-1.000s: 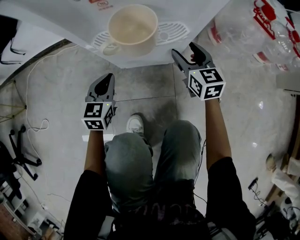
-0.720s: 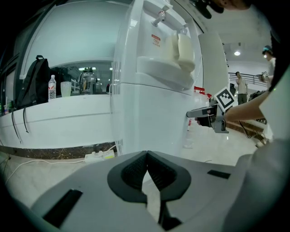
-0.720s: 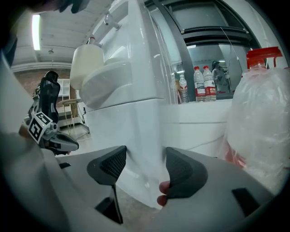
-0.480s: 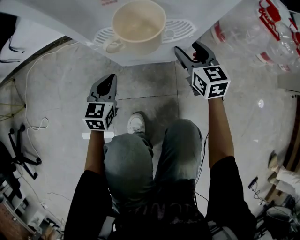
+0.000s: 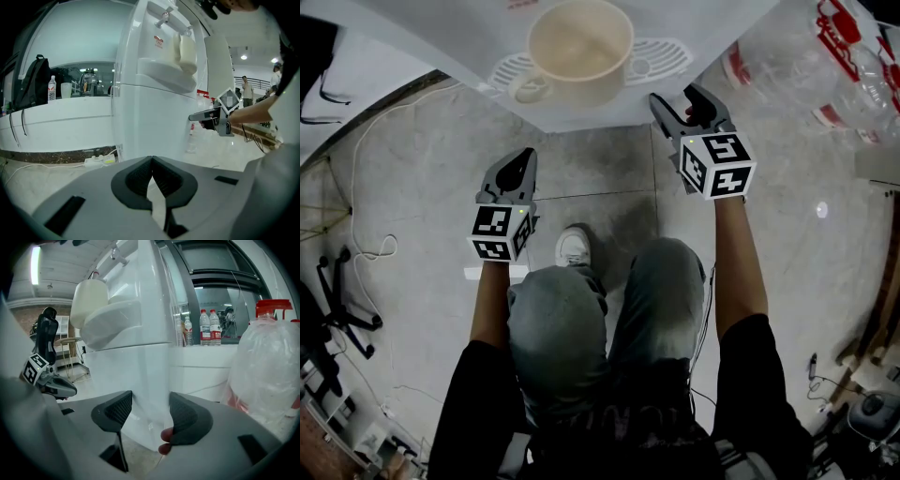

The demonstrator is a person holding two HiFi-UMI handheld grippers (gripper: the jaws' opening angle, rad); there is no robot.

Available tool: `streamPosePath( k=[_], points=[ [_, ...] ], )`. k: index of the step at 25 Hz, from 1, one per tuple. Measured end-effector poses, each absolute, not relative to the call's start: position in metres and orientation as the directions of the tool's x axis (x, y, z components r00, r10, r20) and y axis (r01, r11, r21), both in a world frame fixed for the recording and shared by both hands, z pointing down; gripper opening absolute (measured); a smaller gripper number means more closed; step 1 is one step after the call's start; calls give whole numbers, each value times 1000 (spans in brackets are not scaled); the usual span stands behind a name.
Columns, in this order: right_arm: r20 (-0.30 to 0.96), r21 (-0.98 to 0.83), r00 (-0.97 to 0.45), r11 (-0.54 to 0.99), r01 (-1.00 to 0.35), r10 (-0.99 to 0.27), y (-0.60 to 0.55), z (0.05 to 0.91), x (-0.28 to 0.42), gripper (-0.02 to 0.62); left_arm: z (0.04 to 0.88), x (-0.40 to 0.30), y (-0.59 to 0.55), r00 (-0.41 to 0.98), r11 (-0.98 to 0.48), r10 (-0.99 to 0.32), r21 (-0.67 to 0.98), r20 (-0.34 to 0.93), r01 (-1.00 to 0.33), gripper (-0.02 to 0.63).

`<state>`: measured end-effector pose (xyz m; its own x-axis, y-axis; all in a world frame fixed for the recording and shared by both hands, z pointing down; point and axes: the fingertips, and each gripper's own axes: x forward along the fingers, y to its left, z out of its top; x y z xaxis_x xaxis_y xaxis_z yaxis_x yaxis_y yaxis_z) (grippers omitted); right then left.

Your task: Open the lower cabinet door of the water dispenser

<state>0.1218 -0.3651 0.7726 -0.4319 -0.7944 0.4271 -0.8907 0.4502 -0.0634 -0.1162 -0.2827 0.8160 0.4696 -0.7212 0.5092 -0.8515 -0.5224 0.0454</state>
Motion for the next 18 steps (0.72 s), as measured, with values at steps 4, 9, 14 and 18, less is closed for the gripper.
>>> streamPosePath(
  k=[4, 9, 14, 18],
  points=[
    [425, -59, -420, 439, -897, -801, -365, 772, 121, 267, 815, -118, -282, 468, -519, -723, 46, 508, -853, 12],
    [430, -56, -414, 433, -899, -803, -364, 772, 121, 265, 814, -116, -282, 471, -519, -724, 51, 505, -853, 12],
    [425, -54, -404, 424, -904, -810, -364, 772, 121, 259, 814, -109, -282, 483, -538, -713, 46, 508, -842, 12],
    [422, -52, -401, 420, -906, -813, -361, 772, 121, 258, 813, -109, -281, 483, -541, -713, 40, 509, -840, 12]
  ],
)
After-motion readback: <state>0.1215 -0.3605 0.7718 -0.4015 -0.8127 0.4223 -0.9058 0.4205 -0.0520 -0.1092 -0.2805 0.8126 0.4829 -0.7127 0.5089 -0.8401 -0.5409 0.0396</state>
